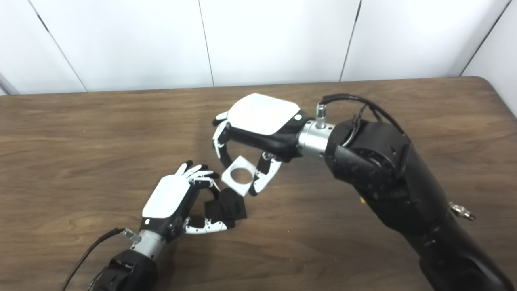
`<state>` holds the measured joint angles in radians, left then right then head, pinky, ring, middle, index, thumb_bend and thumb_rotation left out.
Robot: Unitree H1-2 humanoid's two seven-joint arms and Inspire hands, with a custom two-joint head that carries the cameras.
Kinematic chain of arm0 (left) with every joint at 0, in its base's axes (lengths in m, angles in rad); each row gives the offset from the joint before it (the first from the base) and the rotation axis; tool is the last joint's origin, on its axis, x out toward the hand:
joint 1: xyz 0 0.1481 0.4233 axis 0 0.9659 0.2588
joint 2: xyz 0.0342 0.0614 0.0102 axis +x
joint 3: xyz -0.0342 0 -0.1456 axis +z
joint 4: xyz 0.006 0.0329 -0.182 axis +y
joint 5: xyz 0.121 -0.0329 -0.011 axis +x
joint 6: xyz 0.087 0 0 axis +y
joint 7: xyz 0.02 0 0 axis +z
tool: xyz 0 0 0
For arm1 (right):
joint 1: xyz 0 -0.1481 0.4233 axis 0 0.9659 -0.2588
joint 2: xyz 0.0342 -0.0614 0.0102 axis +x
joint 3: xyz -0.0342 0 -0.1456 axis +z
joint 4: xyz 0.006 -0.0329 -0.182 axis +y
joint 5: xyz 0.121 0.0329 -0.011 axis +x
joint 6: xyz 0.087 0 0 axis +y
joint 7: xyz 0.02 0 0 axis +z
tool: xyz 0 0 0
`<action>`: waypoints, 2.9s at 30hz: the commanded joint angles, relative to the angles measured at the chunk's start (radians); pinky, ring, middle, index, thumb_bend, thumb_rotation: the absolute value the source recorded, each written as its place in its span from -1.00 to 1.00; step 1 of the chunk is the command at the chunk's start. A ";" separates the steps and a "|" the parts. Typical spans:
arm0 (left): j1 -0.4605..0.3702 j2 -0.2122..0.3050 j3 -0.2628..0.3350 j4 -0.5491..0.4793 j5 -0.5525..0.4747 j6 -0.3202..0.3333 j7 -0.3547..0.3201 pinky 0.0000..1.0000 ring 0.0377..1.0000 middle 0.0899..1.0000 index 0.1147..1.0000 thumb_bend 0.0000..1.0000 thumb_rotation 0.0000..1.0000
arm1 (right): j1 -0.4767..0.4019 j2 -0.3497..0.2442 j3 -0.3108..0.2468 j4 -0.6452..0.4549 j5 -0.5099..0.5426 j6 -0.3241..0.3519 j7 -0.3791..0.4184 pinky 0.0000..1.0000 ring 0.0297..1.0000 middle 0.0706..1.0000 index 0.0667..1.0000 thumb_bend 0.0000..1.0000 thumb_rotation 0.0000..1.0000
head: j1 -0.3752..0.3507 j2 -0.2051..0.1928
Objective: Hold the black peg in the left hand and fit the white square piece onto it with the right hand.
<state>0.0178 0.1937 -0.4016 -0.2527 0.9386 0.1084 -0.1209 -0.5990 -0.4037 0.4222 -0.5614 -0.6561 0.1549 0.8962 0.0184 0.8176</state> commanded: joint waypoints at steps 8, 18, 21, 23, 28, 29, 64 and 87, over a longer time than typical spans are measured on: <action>0.013 -0.004 -0.021 0.028 0.014 0.007 -0.026 1.00 0.80 0.56 -0.16 0.04 -0.90 | 0.000 0.031 0.018 0.010 -0.030 -0.022 -0.015 0.70 0.80 0.44 -0.11 0.05 -0.74 | 0.002 0.005; 0.013 -0.007 -0.022 0.024 0.017 0.015 -0.035 1.00 0.81 0.57 -0.16 0.04 -0.90 | 0.022 0.052 0.009 0.051 -0.053 -0.027 -0.042 0.69 0.83 0.44 -0.11 0.05 -0.74 | 0.002 0.012; 0.013 -0.007 -0.023 0.024 0.019 0.014 -0.032 1.00 0.80 0.56 -0.16 0.04 -0.90 | 0.022 0.053 0.003 0.059 -0.058 -0.037 -0.056 0.69 0.82 0.45 -0.11 0.05 -0.74 | 0.003 0.013; 0.013 -0.006 -0.024 0.021 0.021 0.015 -0.035 1.00 0.80 0.56 -0.16 0.04 -0.90 | 0.019 0.053 -0.001 0.064 -0.062 -0.045 -0.065 0.68 0.81 0.45 -0.11 0.05 -0.73 | 0.004 0.014; 0.015 -0.005 -0.025 0.016 0.024 0.019 -0.039 1.00 0.80 0.56 -0.16 0.04 -0.90 | 0.011 0.059 -0.013 0.075 -0.064 -0.054 -0.081 0.66 0.78 0.44 -0.11 0.05 -0.74 | 0.005 0.014; 0.015 -0.005 -0.024 0.016 0.022 0.019 -0.038 1.00 0.80 0.56 -0.16 0.04 -0.90 | 0.010 0.061 -0.016 0.078 -0.063 -0.055 -0.083 0.66 0.78 0.44 -0.11 0.05 -0.74 | 0.005 0.014; 0.012 -0.003 -0.023 0.009 0.017 0.031 -0.041 1.00 0.80 0.57 -0.16 0.04 -0.90 | 0.049 0.078 0.044 0.112 -0.101 -0.063 -0.065 0.69 0.79 0.45 -0.11 0.05 -0.73 | 0.000 0.020; 0.010 0.001 -0.021 0.003 0.017 0.035 -0.047 1.00 0.80 0.57 -0.16 0.04 -0.90 | 0.051 0.091 0.042 0.139 -0.115 -0.068 -0.076 0.69 0.80 0.47 -0.10 0.05 -0.73 | 0.008 0.024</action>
<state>0.0167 0.1851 -0.4049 -0.2545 0.9405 0.1374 -0.1265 -0.5184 -0.3197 0.4748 -0.4134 -0.7714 0.1074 0.8504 0.0261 0.8406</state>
